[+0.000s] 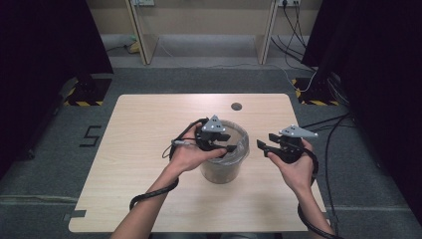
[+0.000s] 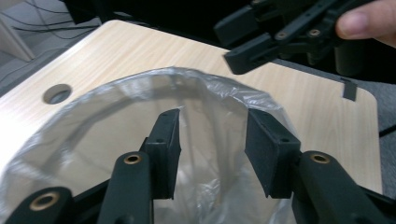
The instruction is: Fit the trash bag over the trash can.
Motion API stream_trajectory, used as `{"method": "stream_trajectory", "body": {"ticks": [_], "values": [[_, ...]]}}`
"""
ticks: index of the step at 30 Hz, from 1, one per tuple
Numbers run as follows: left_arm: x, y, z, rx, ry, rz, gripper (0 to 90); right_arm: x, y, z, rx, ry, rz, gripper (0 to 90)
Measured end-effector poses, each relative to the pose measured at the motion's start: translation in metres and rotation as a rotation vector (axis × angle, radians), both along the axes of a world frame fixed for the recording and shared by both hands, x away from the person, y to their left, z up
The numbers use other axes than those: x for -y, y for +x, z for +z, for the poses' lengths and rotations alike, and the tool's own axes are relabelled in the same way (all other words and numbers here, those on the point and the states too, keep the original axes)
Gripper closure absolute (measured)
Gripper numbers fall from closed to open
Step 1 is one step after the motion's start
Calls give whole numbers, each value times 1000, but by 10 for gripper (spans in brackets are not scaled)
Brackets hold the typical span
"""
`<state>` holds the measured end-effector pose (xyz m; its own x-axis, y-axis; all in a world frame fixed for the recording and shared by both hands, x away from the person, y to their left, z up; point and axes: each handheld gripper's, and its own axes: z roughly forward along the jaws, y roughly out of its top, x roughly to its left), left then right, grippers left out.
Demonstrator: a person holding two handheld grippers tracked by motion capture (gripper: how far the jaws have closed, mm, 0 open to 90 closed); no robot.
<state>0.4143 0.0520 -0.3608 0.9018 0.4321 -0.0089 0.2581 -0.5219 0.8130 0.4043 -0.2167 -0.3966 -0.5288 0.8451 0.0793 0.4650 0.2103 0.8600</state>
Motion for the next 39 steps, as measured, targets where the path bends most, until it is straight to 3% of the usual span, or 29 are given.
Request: {"method": "stream_trajectory", "body": {"ticks": [2,4,12,15,26,39], "values": [[4,-3,-4,-8,27,-29,589,1,0,0,0,0,-1,439],[5,-7,-7,-16,28,-40,604,2,-1,0,0,4,-3,439],[2,-13,-12,-22,46,-50,618,2,0,0,0,0,-3,439],[-2,-12,-10,-22,20,-38,600,0,0,-1,-1,1,-2,439],[-32,-7,-2,55,-33,84,443,2,-1,-2,-2,0,-6,437],[-85,-16,1,97,-135,201,420,8,-5,-7,-8,-7,-11,430]]}}
